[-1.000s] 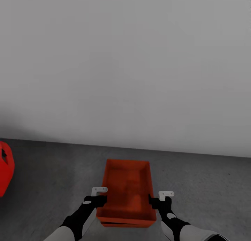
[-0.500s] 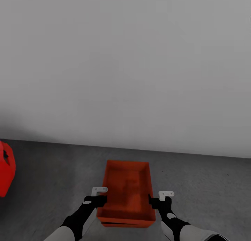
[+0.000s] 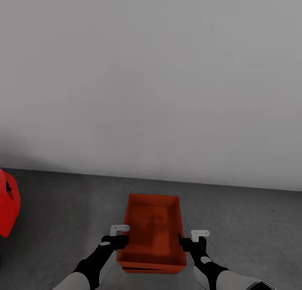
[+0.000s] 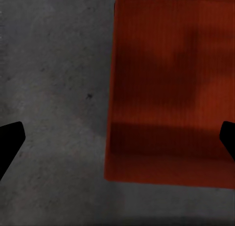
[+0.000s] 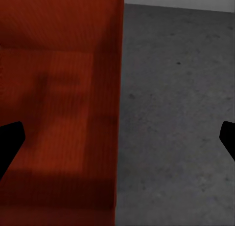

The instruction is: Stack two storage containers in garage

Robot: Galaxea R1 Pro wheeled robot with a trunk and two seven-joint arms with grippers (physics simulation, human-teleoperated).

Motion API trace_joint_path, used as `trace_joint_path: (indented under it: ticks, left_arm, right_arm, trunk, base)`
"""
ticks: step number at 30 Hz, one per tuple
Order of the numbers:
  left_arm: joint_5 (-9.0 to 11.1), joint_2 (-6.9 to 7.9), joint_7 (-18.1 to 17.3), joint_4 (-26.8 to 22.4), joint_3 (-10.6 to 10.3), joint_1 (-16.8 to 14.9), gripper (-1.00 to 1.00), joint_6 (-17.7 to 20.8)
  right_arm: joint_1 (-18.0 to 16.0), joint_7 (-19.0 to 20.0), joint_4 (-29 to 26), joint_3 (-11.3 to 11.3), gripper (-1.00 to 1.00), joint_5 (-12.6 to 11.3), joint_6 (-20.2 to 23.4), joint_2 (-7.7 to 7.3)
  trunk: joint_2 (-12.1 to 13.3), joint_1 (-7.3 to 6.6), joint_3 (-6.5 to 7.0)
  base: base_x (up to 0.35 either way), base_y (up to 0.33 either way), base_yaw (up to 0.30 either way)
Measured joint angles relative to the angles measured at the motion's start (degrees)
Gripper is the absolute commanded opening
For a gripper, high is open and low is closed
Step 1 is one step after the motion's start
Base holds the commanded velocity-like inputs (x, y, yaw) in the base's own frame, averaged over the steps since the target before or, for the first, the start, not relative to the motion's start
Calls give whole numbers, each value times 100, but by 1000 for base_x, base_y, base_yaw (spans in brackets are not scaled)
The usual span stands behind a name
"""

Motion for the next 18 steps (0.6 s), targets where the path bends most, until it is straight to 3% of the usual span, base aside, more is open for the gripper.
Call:
trace_joint_path:
  ticks: [14,18]
  left_arm:
    - [-1,9,0,0,-4,0,100,0]
    - [1,9,-3,-5,-4,0,100,0]
  right_arm:
    - [0,4,0,0,100,9,0,0]
    - [0,5,0,0,100,9,0,0]
  trunk:
    - [562,-308,252]
    - [564,-308,252]
  base:
    - [0,0,0]
    - [0,0,0]
